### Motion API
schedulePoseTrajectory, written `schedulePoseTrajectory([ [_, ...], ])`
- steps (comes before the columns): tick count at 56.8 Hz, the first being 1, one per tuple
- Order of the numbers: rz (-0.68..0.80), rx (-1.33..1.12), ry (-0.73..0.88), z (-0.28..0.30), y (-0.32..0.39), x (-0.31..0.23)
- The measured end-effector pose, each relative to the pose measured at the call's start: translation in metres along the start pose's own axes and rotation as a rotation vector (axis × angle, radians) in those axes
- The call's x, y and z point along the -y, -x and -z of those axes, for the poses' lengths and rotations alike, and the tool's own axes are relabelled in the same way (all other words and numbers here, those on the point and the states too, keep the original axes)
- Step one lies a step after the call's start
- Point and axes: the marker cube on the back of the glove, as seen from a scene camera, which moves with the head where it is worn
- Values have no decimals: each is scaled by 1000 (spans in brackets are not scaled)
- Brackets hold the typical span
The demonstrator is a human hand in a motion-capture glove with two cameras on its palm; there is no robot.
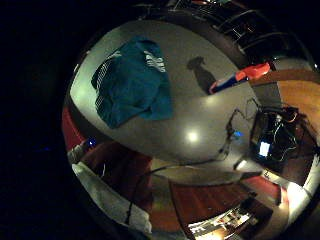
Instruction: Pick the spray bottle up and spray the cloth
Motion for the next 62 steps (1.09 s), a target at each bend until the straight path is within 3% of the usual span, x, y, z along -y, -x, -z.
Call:
schedulePoseTrajectory([
  [26,-123,35,-141,0,15,-19],
  [44,-205,-21,-118,-2,-9,-42],
  [62,-315,44,-242,6,-35,-60],
])
